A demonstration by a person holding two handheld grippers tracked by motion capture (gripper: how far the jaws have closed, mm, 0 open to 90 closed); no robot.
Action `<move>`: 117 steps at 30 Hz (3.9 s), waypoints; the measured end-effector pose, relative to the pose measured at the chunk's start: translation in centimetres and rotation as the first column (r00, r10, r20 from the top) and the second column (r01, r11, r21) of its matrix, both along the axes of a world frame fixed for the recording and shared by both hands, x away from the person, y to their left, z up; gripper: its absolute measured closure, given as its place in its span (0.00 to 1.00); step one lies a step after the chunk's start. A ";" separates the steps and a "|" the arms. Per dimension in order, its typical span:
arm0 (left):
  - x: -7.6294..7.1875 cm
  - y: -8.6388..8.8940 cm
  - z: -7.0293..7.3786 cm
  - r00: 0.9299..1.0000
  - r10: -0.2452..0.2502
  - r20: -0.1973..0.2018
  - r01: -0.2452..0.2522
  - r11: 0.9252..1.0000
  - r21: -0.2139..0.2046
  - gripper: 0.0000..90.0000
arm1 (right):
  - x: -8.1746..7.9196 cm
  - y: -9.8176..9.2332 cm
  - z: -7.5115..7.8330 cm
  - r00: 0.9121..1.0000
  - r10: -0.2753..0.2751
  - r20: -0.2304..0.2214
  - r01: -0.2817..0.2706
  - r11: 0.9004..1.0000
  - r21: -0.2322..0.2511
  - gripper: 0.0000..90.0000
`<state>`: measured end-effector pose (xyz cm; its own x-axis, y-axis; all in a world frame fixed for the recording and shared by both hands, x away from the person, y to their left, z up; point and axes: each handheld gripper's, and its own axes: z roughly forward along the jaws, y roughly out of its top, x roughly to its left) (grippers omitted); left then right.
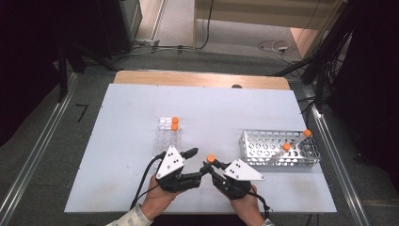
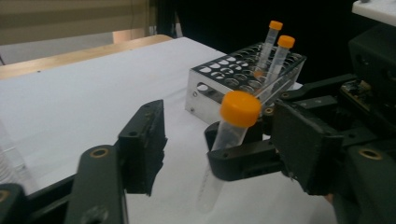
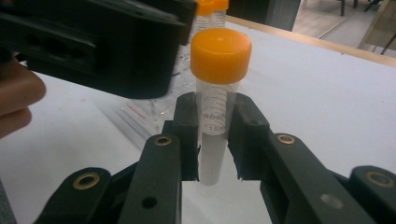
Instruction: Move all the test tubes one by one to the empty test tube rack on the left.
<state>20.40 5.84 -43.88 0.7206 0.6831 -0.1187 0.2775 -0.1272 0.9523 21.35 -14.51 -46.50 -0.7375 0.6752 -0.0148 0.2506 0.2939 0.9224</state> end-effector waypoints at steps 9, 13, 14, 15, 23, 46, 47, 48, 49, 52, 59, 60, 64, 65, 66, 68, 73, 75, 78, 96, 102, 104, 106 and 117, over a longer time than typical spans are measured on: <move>-0.1 -0.4 -0.3 1.000 -0.021 0.007 0.021 0.999 0.030 0.69 | -0.5 0.8 0.0 0.999 0.033 0.002 -0.033 0.999 -0.003 0.80; -0.1 -0.6 -0.4 1.000 -0.025 0.011 0.024 0.999 0.033 0.73 | -0.5 0.8 0.0 0.999 0.033 0.000 -0.033 0.999 -0.001 0.80; -0.1 -0.6 -0.3 1.000 -0.024 0.012 0.023 0.999 0.036 0.75 | -0.5 0.8 0.0 0.999 0.034 -0.001 -0.034 0.999 -0.001 0.80; -0.2 -0.6 -0.3 1.000 -0.022 0.015 0.022 0.999 0.039 0.75 | -0.5 0.8 0.0 0.999 0.033 -0.002 -0.033 0.999 -0.001 0.80; -0.1 -0.4 -0.2 1.000 -0.013 0.014 0.013 1.000 0.028 0.77 | -0.5 0.7 0.2 0.999 0.047 -0.013 -0.047 0.999 0.010 0.57; 2.5 4.3 3.0 0.984 0.175 0.036 -0.171 0.982 -0.080 0.77 | 0.0 -0.7 0.2 0.998 0.002 -0.068 0.000 1.000 0.030 0.27; 2.6 4.5 3.2 0.983 0.181 0.038 -0.177 0.981 -0.083 0.77 | 0.0 -0.7 0.2 0.998 0.001 -0.069 0.001 1.000 0.029 0.27; 2.7 4.7 3.3 0.982 0.186 0.040 -0.182 0.979 -0.088 0.77 | 0.0 -0.7 0.2 0.998 0.002 -0.068 0.000 1.000 0.028 0.27; 2.8 4.8 3.4 0.980 0.194 0.041 -0.190 0.978 -0.087 0.77 | 0.0 -0.7 0.2 0.998 0.002 -0.067 0.000 1.000 0.028 0.27; 3.1 5.2 3.6 0.976 0.215 0.042 -0.210 0.973 -0.091 0.77 | 0.0 -0.7 0.2 0.998 0.001 -0.068 0.002 1.000 0.031 0.27; 3.8 6.2 3.5 0.960 0.277 0.050 -0.272 0.959 -0.083 0.77 | 0.0 -0.8 0.2 0.998 -0.006 -0.065 0.007 1.000 0.025 0.27; 3.8 6.4 3.5 0.956 0.288 0.055 -0.283 0.956 -0.079 0.77 | 0.0 -0.9 0.2 0.998 -0.009 -0.065 0.010 1.000 0.026 0.27; 4.0 6.7 3.5 0.948 0.311 0.063 -0.306 0.949 -0.074 0.77 | 0.0 -0.8 0.2 0.998 -0.007 -0.068 0.009 1.000 0.024 0.27; 4.1 6.8 3.4 0.947 0.313 0.066 -0.309 0.949 -0.065 0.77 | 0.0 -0.8 0.1 0.998 -0.006 -0.066 0.007 1.000 0.024 0.27; 4.1 6.8 3.4 0.946 0.319 0.063 -0.315 0.947 -0.064 0.77 | 0.0 -0.8 0.1 0.998 -0.005 -0.066 0.006 1.000 0.024 0.27; 4.3 6.9 3.2 0.944 0.325 0.063 -0.321 0.945 -0.065 0.77 | 0.0 -0.8 0.2 0.998 -0.006 -0.066 0.007 1.000 0.023 0.27; 4.6 6.9 2.6 0.941 0.335 0.054 -0.332 0.942 -0.054 0.77 | 0.0 -0.8 0.1 0.998 -0.010 -0.067 0.012 1.000 0.024 0.27; 4.7 6.9 2.4 0.941 0.335 0.053 -0.332 0.942 -0.053 0.77 | 0.0 -0.8 0.1 0.998 -0.010 -0.069 0.011 1.000 0.026 0.26; 4.9 6.8 2.2 0.941 0.335 0.053 -0.333 0.942 -0.054 0.77 | 0.0 -0.8 0.1 0.998 -0.009 -0.070 0.011 1.000 0.026 0.26; 5.5 5.8 -0.1 0.941 0.337 0.026 -0.338 0.941 0.029 0.76 | 0.0 -0.8 0.0 0.998 -0.006 -0.069 0.008 1.000 0.021 0.27; 5.4 5.8 -0.1 0.941 0.337 0.019 -0.338 0.941 0.025 0.64 | 0.0 -0.8 0.0 0.998 -0.006 -0.070 0.008 1.000 0.020 0.27; 5.3 5.8 0.0 0.941 0.338 0.019 -0.338 0.941 0.021 0.59 | 0.0 -0.8 0.0 0.998 -0.007 -0.070 0.008 1.000 0.019 0.27; 5.1 5.8 0.1 0.940 0.340 0.020 -0.341 0.940 0.018 0.53 | 0.0 -0.8 0.0 0.998 -0.008 -0.069 0.009 1.000 0.019 0.27; 3.2 6.4 0.3 0.940 0.342 0.014 -0.341 0.940 -0.012 0.31 | 0.1 -1.7 0.3 0.998 -0.029 -0.059 0.030 0.999 0.020 0.27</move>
<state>23.63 12.25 -43.58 0.4460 0.8874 -0.1166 0.2874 -0.0186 0.9576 21.40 -16.21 -46.24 -0.7165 0.6963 0.0419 0.3125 0.2667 0.9117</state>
